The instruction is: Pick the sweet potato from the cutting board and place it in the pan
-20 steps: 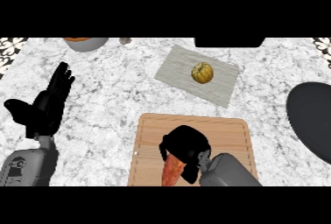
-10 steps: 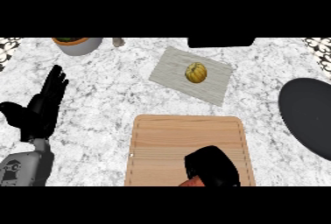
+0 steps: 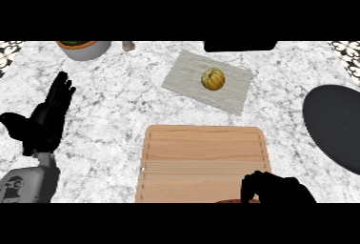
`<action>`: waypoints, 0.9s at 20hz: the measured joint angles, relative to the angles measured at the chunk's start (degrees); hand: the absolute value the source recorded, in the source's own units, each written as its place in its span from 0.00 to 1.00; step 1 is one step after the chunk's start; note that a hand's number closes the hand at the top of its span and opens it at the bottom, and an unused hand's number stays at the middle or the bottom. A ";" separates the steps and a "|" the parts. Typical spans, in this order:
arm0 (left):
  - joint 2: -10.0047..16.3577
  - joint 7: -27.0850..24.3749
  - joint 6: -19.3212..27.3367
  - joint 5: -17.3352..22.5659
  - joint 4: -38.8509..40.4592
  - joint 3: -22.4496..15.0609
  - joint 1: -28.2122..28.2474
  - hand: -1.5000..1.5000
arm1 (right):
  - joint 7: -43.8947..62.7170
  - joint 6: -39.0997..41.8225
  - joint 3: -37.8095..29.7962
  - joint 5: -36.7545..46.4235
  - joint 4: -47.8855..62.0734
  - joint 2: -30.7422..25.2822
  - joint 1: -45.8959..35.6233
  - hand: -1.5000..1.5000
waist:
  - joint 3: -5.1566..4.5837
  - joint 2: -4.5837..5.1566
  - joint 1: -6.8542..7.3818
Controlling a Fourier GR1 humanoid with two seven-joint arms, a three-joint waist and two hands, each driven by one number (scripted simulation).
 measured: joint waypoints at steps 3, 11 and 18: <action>-0.14 0.23 -0.34 0.18 -0.10 -0.22 -0.49 0.50 | 0.82 -2.19 -1.96 0.91 -5.31 -0.26 1.63 1.00 | 0.00 0.22 0.56; -0.70 0.00 -0.37 -0.01 0.45 -0.63 -1.19 0.50 | -1.09 -6.97 -14.74 0.53 -6.36 2.03 -0.21 1.00 | 0.06 0.66 1.34; -1.19 -0.51 -0.10 -0.32 0.50 -0.92 -1.20 0.50 | -5.24 -8.19 -31.45 -8.82 -2.81 6.09 -5.76 1.00 | 0.17 0.87 1.65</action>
